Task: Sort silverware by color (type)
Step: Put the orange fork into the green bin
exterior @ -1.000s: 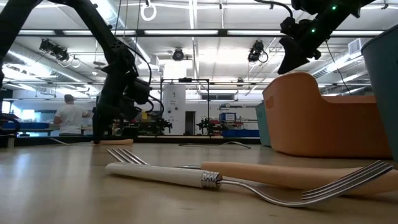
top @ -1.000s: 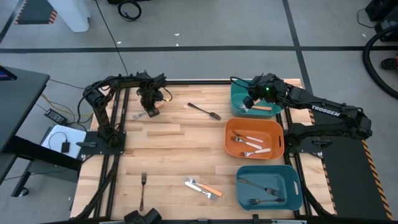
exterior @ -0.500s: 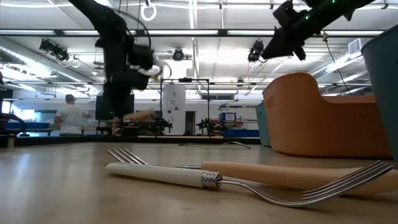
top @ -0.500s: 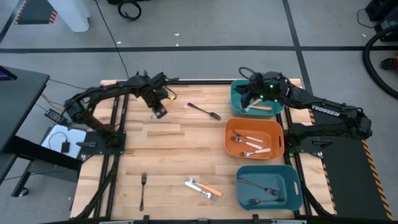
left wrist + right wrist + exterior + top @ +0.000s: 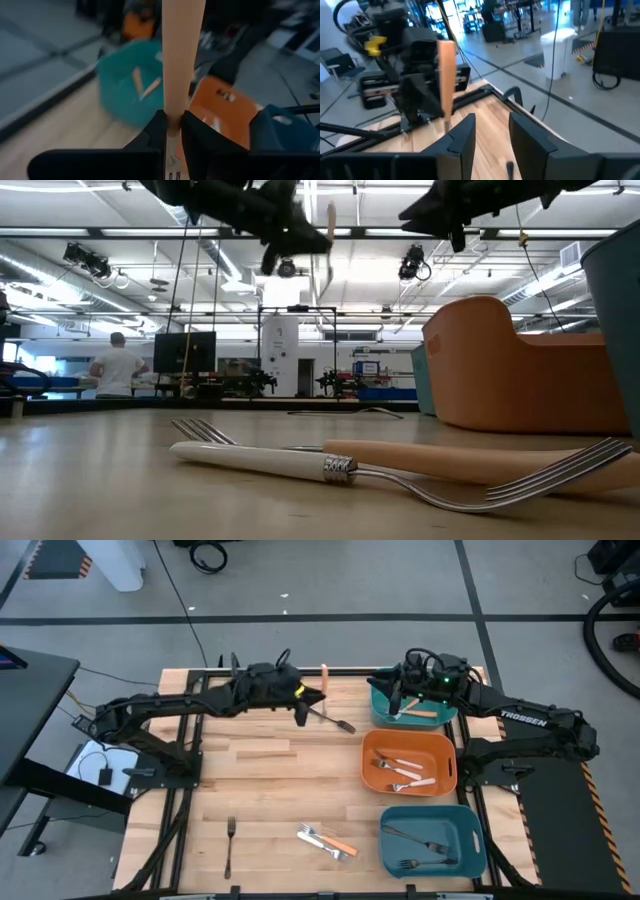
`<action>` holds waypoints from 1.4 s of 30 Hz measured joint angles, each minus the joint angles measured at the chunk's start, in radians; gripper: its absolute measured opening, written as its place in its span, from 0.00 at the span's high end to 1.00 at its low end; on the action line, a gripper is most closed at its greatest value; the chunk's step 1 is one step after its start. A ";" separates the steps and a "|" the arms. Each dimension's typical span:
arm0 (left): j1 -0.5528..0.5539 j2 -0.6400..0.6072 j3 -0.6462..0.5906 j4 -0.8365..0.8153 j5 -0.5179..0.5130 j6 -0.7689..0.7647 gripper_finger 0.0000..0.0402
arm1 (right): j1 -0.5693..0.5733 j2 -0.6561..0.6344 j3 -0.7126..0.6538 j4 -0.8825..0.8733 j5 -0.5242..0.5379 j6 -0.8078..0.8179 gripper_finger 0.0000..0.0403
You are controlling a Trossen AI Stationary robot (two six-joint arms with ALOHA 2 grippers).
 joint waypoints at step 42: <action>-0.111 0.114 0.001 0.219 -0.168 0.004 0.85 | 0.147 0.407 0.000 0.499 0.028 0.049 0.85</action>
